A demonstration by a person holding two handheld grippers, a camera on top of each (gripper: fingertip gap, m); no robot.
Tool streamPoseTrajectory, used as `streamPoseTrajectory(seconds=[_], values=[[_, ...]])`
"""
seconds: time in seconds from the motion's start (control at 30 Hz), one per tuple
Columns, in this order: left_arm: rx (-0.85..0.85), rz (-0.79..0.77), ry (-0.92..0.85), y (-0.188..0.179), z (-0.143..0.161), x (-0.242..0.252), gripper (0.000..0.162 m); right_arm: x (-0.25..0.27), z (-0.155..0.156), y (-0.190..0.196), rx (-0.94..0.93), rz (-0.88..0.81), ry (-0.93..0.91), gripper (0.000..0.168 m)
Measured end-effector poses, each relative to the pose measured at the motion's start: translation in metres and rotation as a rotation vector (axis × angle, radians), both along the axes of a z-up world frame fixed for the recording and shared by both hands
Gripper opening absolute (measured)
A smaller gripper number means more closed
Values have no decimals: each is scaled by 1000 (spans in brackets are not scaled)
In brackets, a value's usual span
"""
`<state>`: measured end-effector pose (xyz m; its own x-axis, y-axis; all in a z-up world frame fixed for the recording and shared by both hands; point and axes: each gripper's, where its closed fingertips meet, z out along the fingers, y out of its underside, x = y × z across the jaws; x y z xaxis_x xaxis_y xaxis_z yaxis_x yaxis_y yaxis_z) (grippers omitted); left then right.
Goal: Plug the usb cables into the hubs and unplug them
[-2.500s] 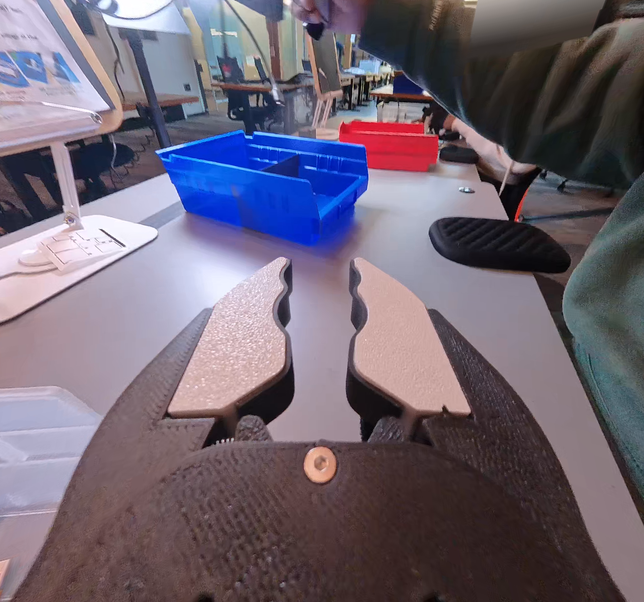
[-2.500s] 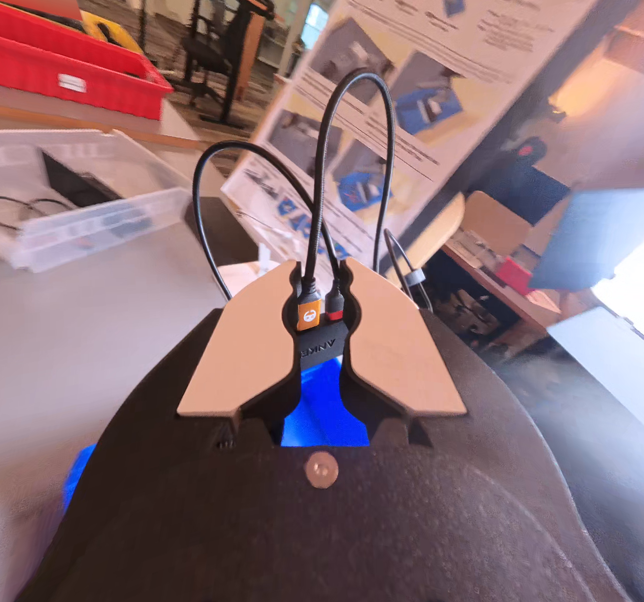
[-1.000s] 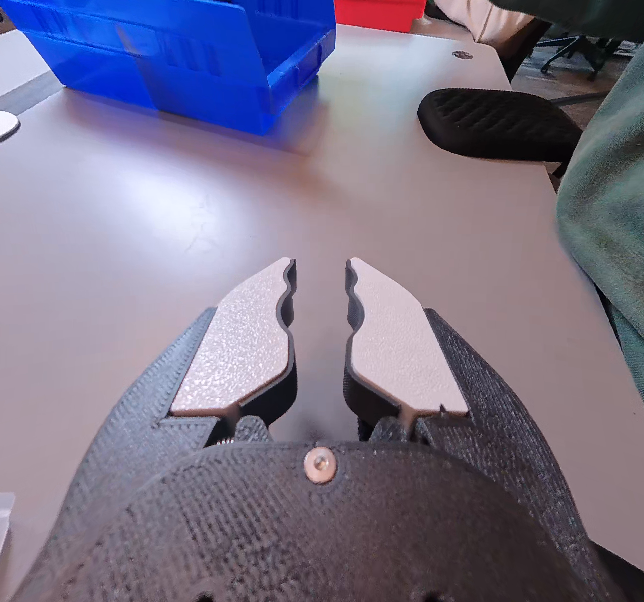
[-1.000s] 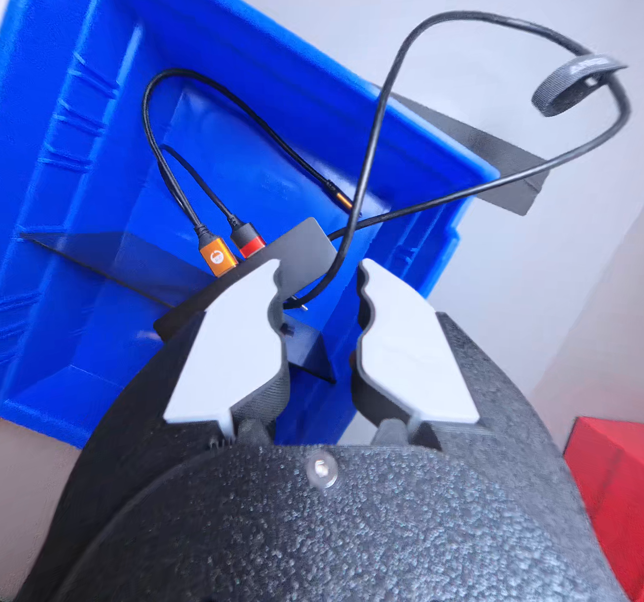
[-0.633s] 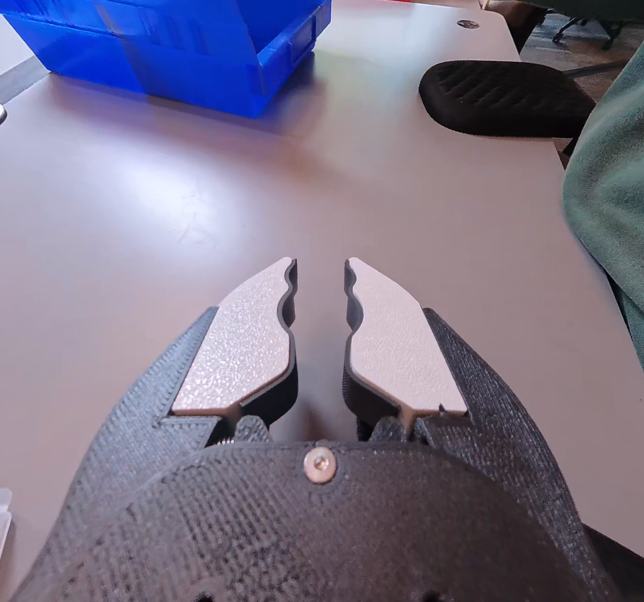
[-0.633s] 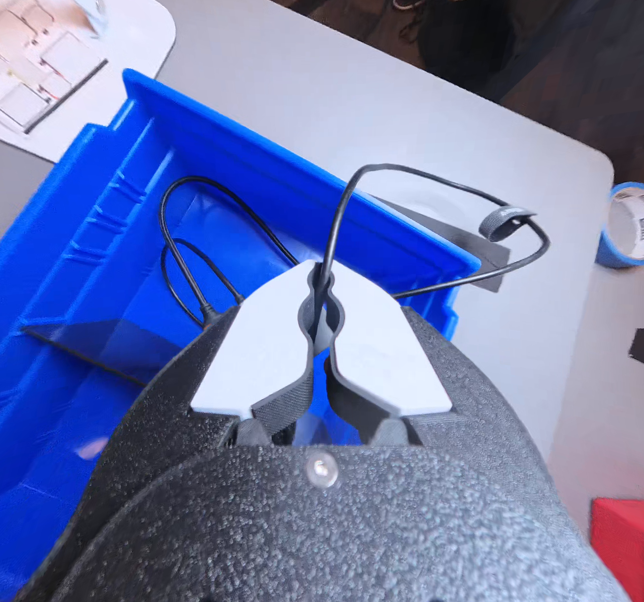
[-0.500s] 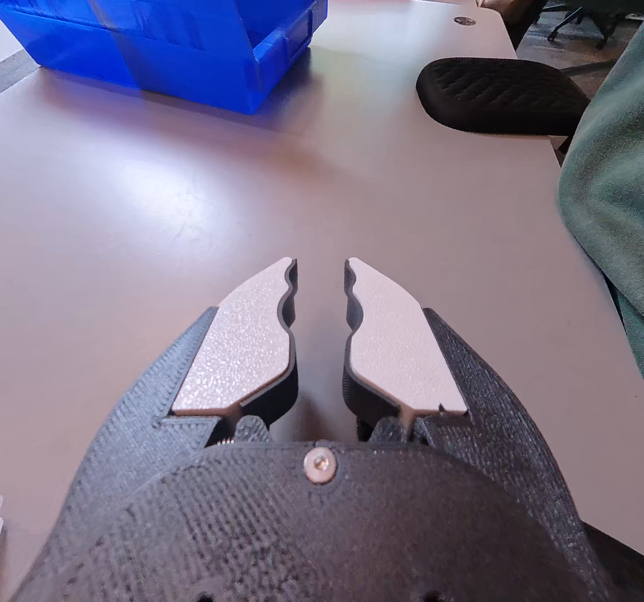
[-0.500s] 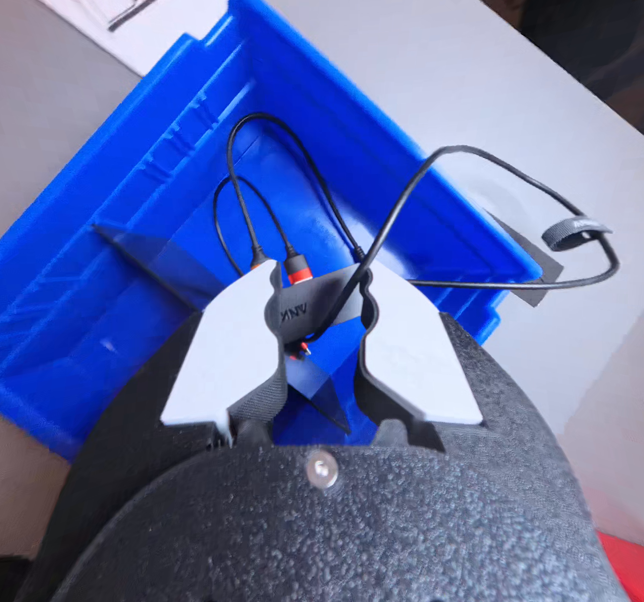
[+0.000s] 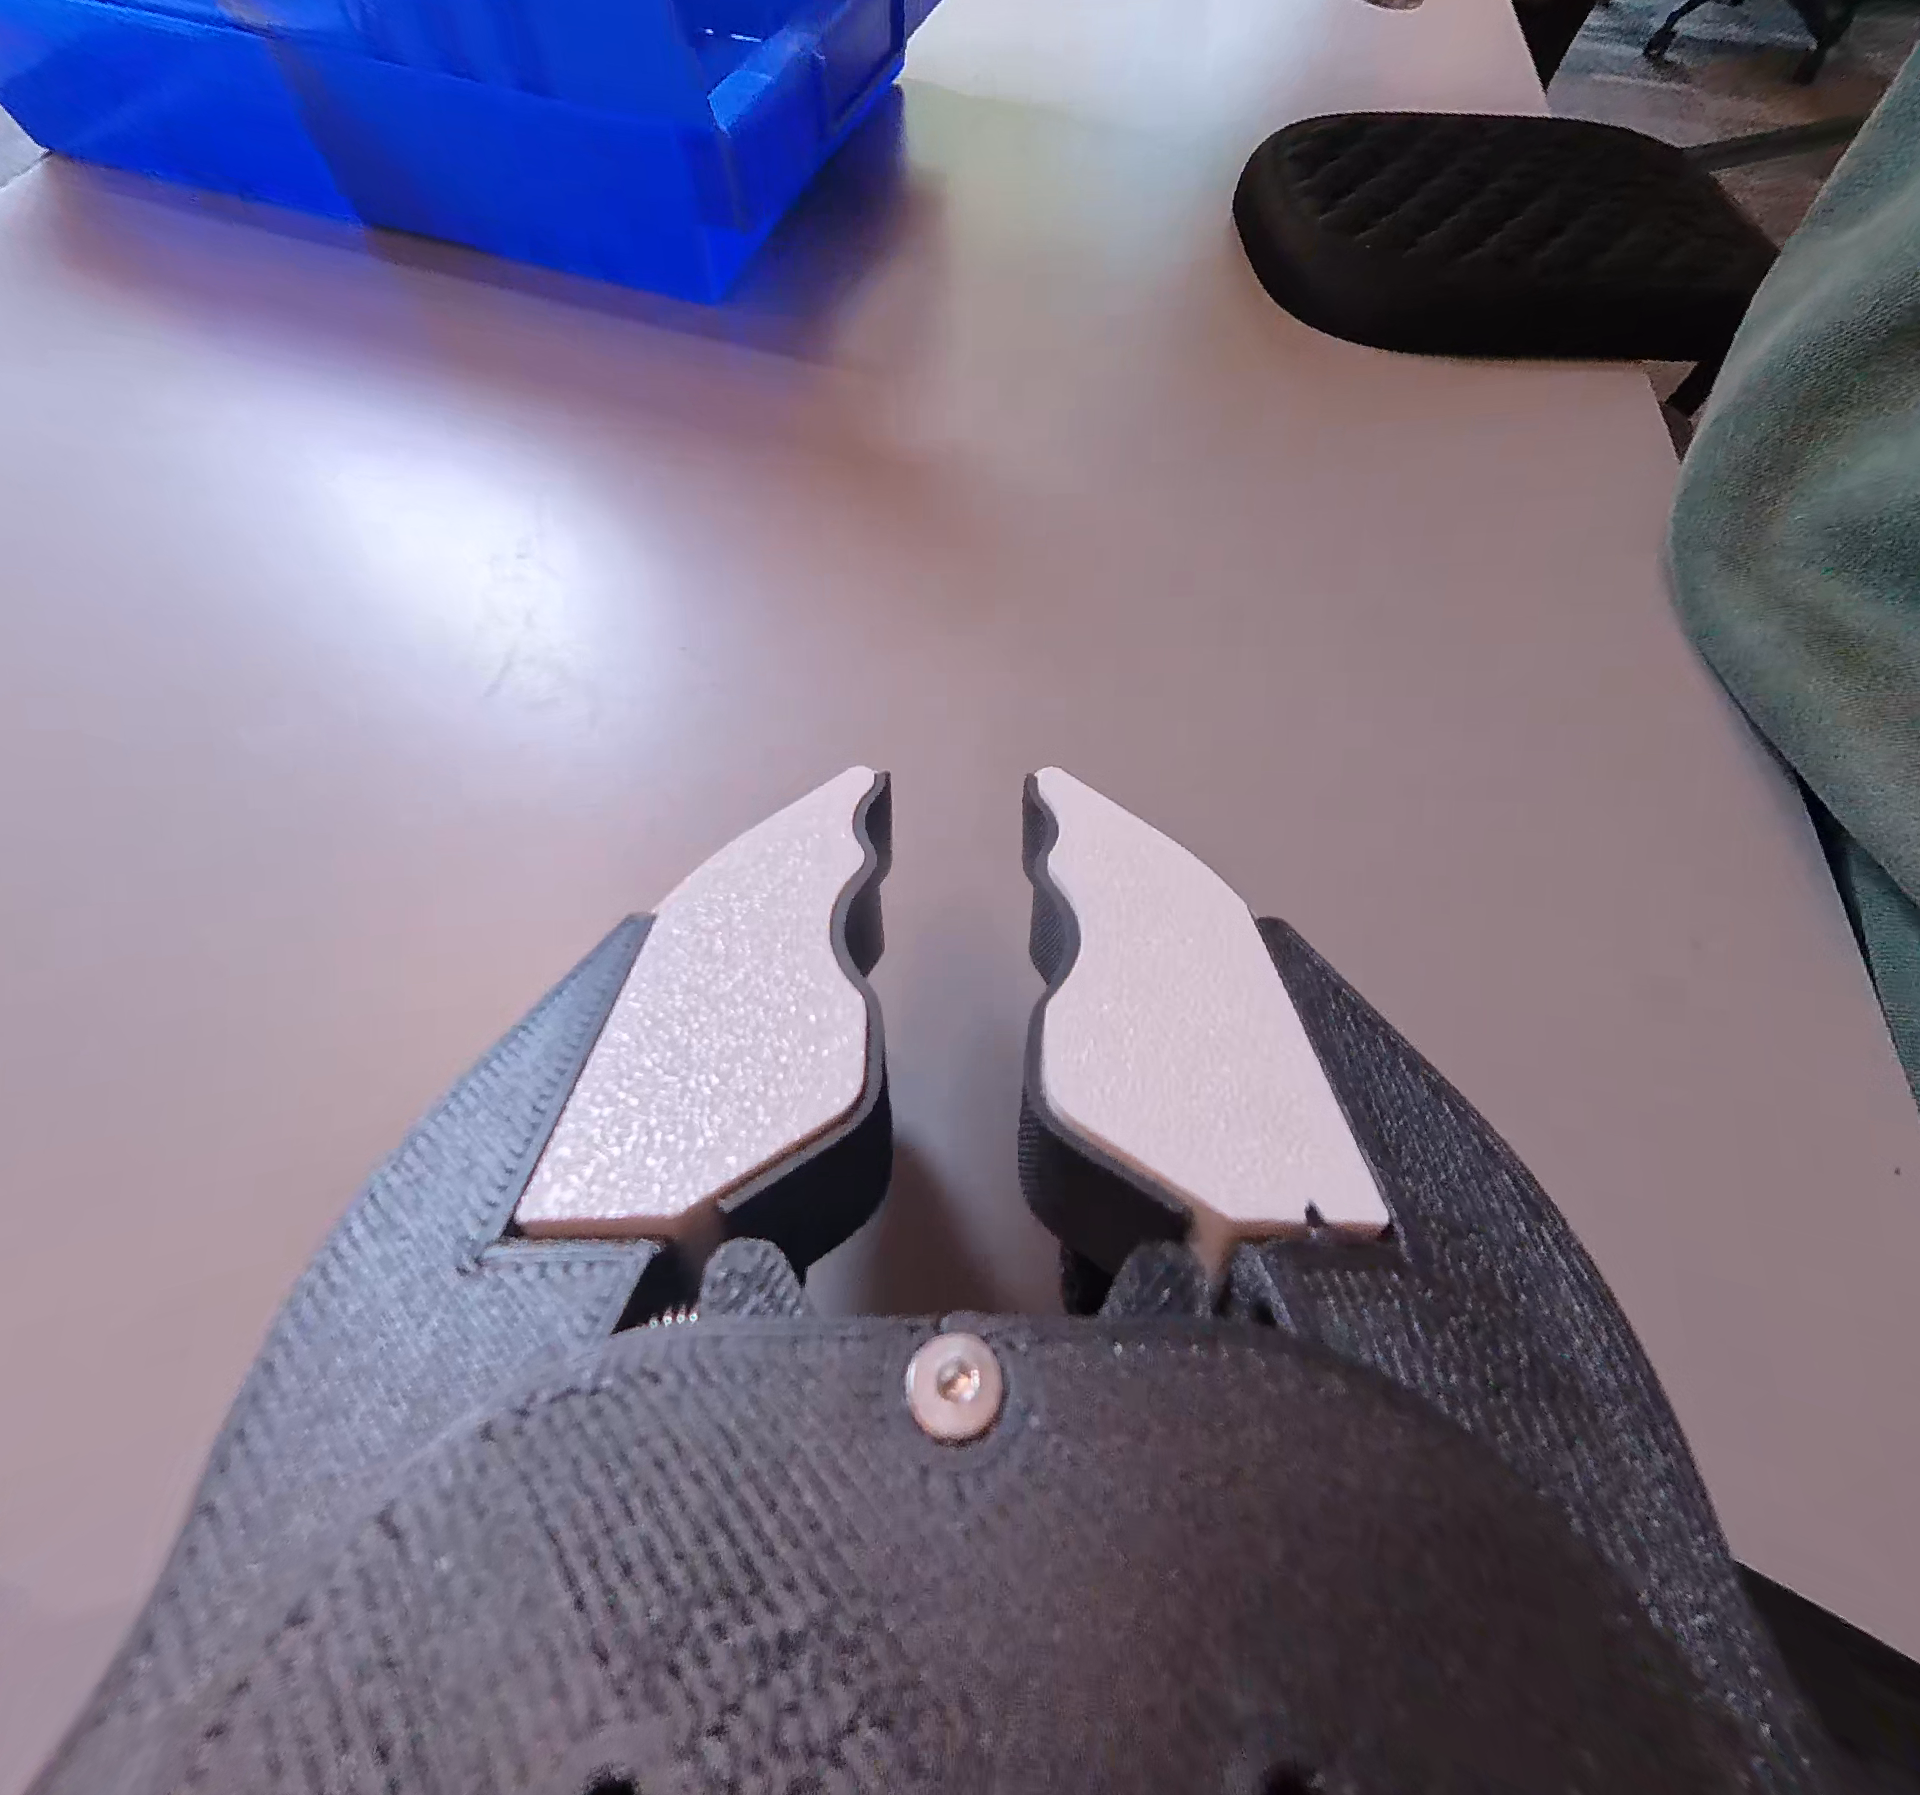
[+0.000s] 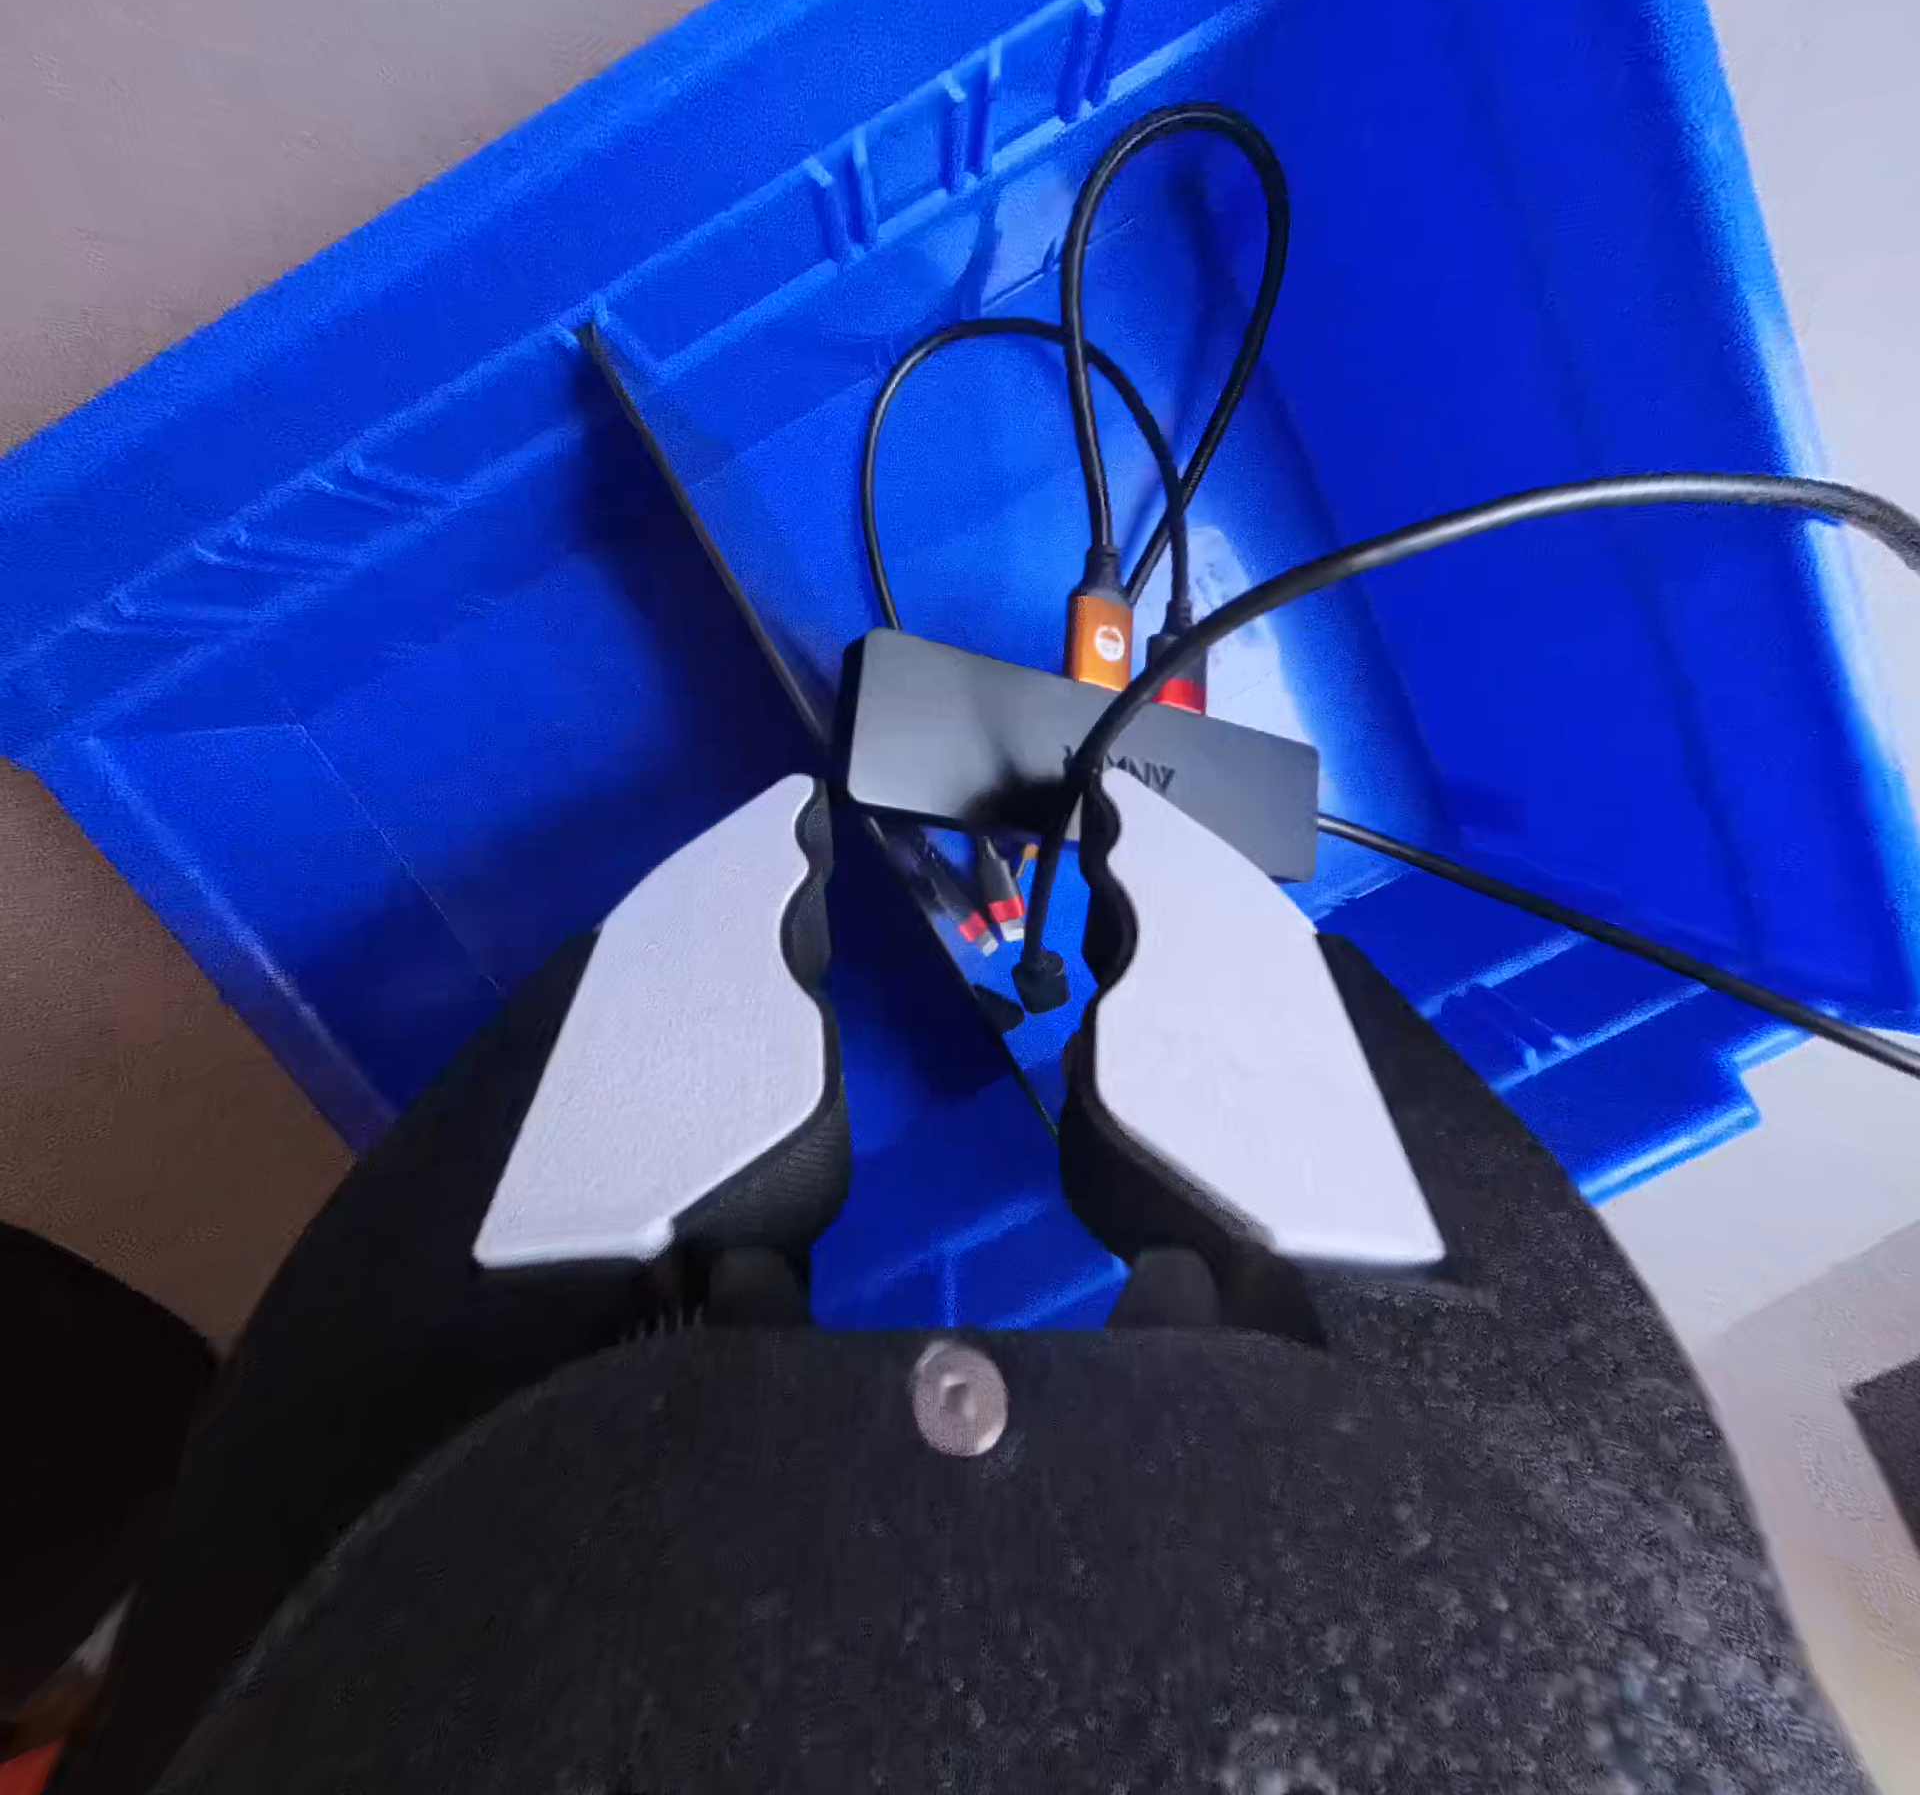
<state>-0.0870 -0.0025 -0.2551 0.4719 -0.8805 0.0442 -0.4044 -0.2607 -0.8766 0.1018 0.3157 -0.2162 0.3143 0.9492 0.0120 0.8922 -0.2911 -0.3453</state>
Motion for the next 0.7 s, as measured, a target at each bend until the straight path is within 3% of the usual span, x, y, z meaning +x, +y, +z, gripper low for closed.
streamPoseTrajectory(seconds=[0.1,0.3,0.4,0.47,0.7], values=[[-2,-7,6,-1,-1,1,23,-6,-5,3,-137,-123,82,45],[-8,-12,-1,-2,0,1,22,-19,-6,19,-200,-305,213,46],[-8,-17,4,-3,-1,1,22,-28,12,35,-106,-342,321,32],[-12,-19,8,-3,-2,1,22,-25,22,46,-2,-348,319,8],[-16,-23,11,-4,-2,1,22,-60,86,35,377,-46,418,6]])
